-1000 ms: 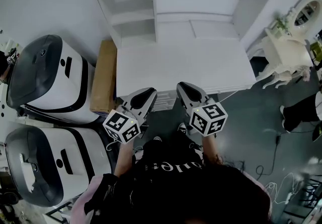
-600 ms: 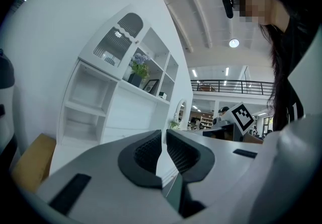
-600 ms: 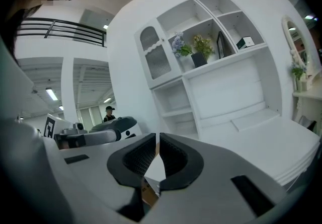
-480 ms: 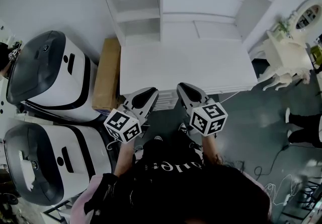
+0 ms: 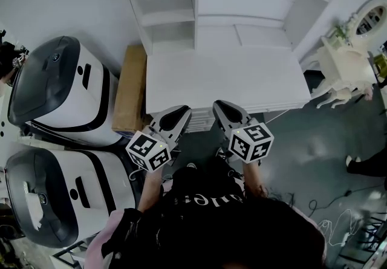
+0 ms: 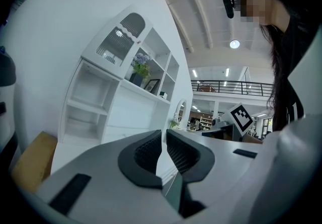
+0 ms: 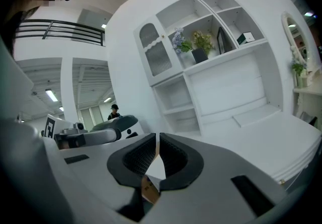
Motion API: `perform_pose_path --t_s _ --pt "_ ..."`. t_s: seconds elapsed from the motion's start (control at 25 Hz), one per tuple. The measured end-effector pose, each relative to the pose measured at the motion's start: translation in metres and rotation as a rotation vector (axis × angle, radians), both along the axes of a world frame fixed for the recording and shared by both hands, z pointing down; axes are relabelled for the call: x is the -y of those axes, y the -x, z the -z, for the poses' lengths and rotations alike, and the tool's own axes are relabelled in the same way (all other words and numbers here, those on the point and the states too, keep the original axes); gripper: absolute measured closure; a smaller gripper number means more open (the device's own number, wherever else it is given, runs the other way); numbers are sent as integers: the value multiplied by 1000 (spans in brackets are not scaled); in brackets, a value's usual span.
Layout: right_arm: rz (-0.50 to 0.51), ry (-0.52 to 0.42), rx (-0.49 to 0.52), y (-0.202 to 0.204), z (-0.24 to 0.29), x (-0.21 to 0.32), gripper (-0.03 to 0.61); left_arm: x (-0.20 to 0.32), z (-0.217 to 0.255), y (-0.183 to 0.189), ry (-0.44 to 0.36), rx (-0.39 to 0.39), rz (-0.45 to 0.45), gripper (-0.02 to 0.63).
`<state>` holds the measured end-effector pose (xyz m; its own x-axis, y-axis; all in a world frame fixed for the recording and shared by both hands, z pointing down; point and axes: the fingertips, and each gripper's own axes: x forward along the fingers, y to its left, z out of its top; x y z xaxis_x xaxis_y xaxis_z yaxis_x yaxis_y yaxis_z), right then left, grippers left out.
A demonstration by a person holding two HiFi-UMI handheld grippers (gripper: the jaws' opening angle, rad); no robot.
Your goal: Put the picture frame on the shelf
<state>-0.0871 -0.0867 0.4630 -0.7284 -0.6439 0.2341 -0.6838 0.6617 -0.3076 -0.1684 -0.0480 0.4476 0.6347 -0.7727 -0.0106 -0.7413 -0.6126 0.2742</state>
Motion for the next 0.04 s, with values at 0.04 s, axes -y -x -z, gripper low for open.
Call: perform_pose_path --t_s 0.04 --pt "0 2 0 0 -1 0 519 0 -1 1 1 0 0 574"
